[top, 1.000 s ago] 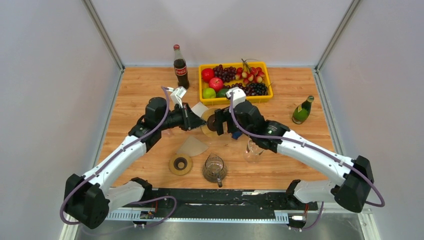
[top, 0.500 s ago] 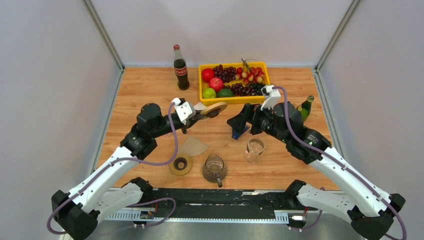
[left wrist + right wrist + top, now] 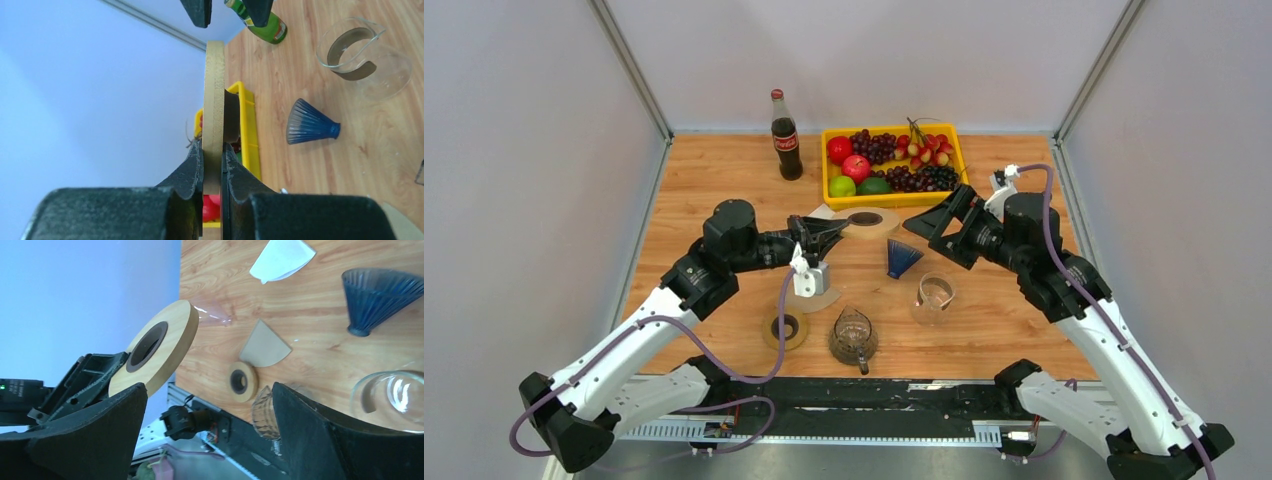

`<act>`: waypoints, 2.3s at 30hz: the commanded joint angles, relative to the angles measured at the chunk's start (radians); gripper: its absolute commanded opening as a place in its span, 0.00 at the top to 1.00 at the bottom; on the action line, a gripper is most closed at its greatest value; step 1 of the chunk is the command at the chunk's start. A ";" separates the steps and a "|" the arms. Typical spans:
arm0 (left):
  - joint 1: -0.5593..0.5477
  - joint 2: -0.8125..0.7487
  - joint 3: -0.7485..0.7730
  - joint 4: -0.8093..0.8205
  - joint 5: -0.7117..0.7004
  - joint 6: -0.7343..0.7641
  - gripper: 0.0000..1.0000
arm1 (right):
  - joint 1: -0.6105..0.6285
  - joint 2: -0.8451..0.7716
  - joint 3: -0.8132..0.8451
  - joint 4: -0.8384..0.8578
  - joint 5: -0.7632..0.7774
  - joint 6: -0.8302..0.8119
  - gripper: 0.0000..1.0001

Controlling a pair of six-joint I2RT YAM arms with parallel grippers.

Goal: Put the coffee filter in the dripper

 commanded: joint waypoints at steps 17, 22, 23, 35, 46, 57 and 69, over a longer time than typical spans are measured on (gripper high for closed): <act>-0.051 -0.002 0.021 0.068 0.057 0.274 1.00 | -0.005 0.040 -0.083 0.319 -0.207 0.378 0.28; -0.067 0.015 0.021 0.084 0.047 0.283 1.00 | -0.005 0.044 -0.112 0.390 -0.238 0.418 0.40; -0.071 0.019 0.020 0.091 0.041 0.283 1.00 | -0.005 0.042 -0.116 0.393 -0.237 0.421 0.42; -0.100 0.050 0.020 0.111 0.035 0.284 0.98 | -0.004 0.035 -0.154 0.429 -0.233 0.444 0.61; -0.108 0.054 0.030 0.099 0.054 0.221 0.04 | -0.004 -0.001 -0.170 0.439 -0.192 0.441 1.00; -0.108 -0.002 0.054 0.351 0.010 -0.369 0.00 | -0.037 -0.083 -0.208 0.439 -0.078 0.332 1.00; -0.108 -0.068 -0.106 0.369 -0.675 -1.417 0.00 | -0.242 -0.193 -0.323 0.291 -0.229 0.149 1.00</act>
